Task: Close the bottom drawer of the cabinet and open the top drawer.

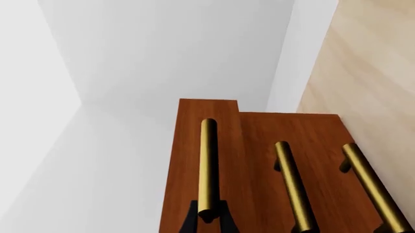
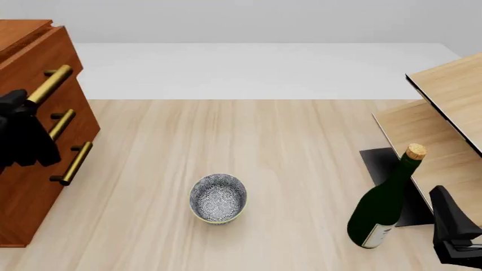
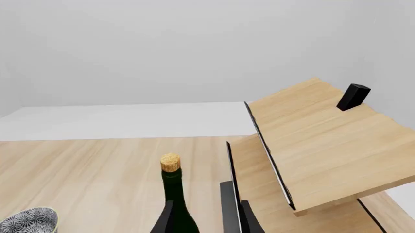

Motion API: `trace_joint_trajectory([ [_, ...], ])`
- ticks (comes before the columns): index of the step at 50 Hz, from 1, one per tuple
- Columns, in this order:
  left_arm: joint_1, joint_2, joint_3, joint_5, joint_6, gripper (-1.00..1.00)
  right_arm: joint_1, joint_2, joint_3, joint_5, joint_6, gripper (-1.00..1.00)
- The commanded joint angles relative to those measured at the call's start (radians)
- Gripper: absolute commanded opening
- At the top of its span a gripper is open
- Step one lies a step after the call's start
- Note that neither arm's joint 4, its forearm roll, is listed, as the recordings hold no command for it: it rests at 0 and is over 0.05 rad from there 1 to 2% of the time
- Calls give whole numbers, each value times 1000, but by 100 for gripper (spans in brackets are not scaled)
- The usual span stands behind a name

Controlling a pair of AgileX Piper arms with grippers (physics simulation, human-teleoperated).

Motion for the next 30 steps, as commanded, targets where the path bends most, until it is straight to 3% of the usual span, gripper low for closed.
trace_joint_trajectory([
  [1, -36, -10, 1, -7, 10, -100, 0, 0, 0, 0, 1, 100],
  [30, -109, -29, 12, -4, 18, -100, 0, 0, 0, -1, 4, 100],
])
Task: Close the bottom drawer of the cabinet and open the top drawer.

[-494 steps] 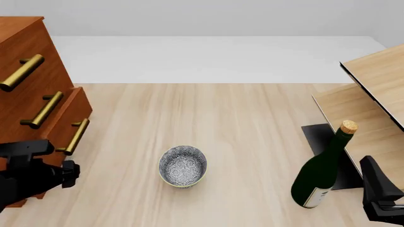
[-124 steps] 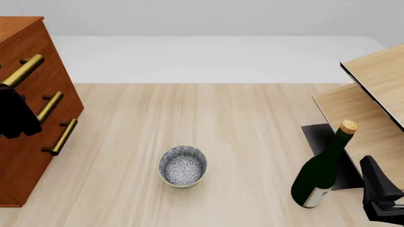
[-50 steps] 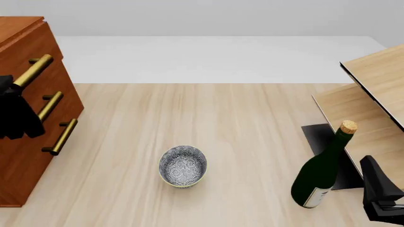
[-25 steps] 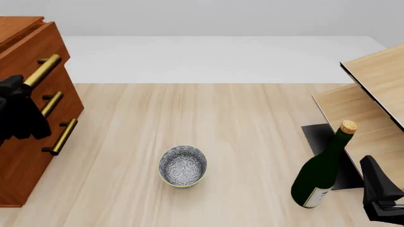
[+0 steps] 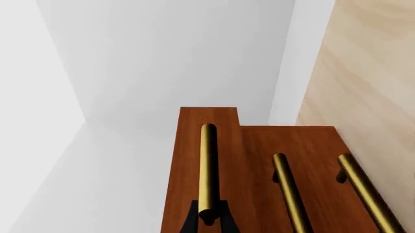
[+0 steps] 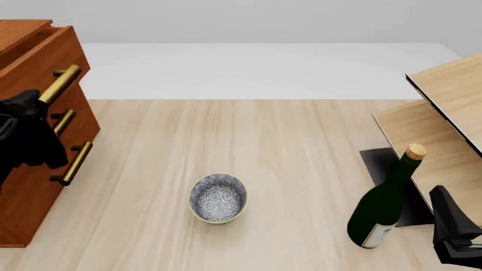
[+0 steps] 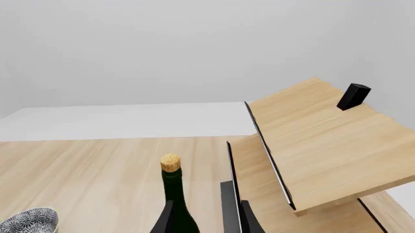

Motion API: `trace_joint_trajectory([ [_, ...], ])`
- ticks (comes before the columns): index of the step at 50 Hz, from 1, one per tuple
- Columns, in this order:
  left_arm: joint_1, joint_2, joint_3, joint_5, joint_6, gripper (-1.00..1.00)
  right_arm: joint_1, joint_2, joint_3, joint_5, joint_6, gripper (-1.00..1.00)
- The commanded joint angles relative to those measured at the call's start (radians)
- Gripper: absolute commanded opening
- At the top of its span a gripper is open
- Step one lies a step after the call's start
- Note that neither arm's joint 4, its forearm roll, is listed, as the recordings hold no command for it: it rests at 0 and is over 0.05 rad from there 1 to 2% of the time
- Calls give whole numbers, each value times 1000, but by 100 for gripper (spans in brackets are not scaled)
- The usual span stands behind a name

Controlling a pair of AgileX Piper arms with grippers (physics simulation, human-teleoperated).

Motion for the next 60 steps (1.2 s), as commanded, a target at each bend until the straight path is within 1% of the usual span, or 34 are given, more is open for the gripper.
trace_joint_trajectory([
  [1, -61, -13, 6, -14, 11, -100, 0, 0, 0, 0, 1, 100],
  [21, -71, 11, 9, -31, 11, -100, 0, 0, 0, 0, 0, 100],
  [32, -66, 4, 8, -14, 1, -100, 1, 0, 1, -1, 2, 100],
  [33, -66, 6, 8, -15, 1, 100, 1, 0, 1, -1, 2, 100],
  [60, -60, 4, 6, -4, -6, 100, 1, 0, 0, -1, 3, 100],
])
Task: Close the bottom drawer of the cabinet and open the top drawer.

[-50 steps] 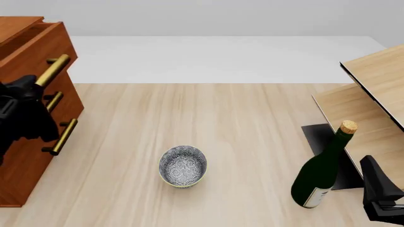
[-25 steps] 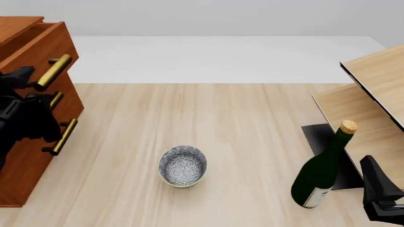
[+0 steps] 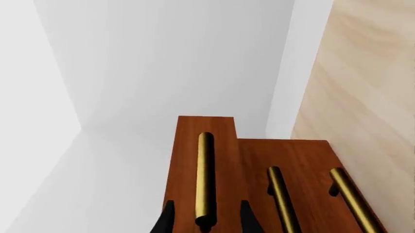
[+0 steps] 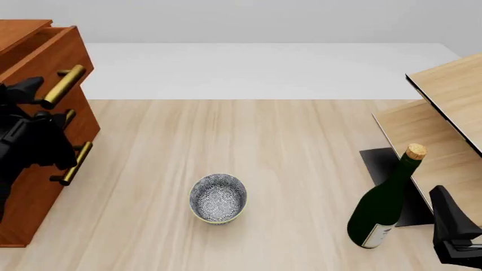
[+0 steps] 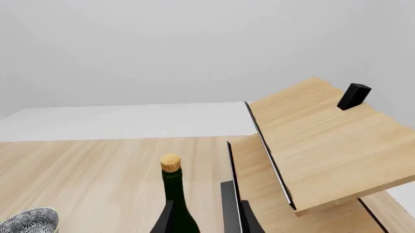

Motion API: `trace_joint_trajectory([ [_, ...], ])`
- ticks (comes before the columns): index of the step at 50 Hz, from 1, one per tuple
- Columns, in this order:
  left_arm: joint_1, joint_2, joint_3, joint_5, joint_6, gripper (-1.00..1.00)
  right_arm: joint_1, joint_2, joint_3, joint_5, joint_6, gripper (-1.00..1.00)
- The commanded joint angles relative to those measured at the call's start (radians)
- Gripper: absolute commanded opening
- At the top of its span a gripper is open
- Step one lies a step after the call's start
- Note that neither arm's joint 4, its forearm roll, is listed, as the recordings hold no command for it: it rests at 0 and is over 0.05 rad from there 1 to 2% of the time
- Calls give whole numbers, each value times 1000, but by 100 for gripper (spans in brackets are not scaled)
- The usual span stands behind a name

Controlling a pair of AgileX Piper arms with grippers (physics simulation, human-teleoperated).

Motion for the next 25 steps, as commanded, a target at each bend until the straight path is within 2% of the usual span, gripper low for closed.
trace_joint_trajectory([
  [1, -4, -9, -3, 14, -4, 100, 0, 0, 0, 0, 1, 100],
  [25, -46, -42, -29, 55, -13, 100, 0, 0, -1, 0, 3, 100],
])
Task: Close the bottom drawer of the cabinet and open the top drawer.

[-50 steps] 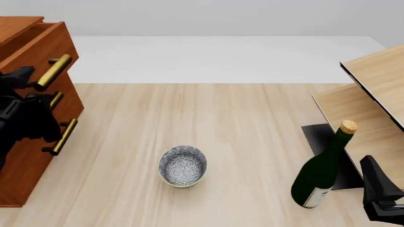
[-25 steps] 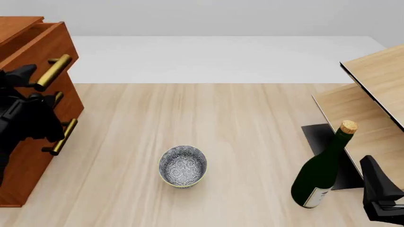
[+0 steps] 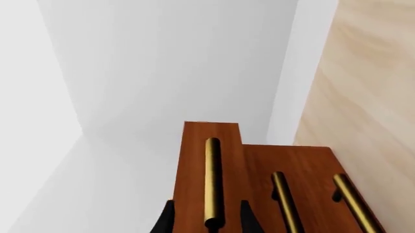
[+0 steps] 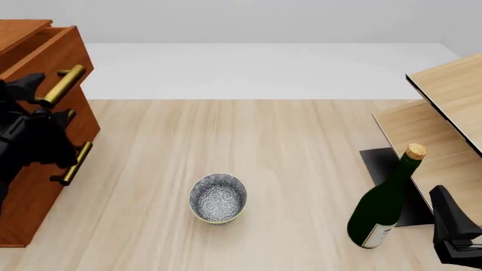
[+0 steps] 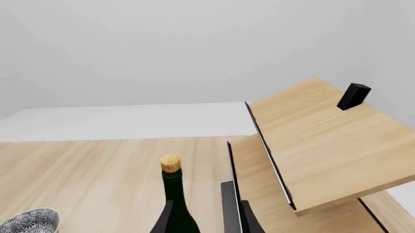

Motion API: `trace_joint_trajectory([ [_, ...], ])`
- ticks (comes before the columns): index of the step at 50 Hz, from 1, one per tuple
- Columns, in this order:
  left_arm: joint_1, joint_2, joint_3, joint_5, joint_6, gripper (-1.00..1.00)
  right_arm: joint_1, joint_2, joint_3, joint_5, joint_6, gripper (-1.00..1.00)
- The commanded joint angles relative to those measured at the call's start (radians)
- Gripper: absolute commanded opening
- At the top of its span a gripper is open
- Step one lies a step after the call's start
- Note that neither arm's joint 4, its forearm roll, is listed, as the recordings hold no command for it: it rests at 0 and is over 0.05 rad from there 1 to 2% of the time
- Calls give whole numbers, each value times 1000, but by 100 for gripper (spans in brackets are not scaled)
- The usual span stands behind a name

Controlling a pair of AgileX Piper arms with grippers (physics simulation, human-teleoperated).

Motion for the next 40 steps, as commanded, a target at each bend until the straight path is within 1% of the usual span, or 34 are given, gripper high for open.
trace_joint_trajectory([
  [1, -22, -3, -16, 12, -5, 100, 0, 0, 0, 0, 1, 100],
  [40, -104, -22, -15, 64, -62, 100, 0, 0, -1, 0, 7, 100],
])
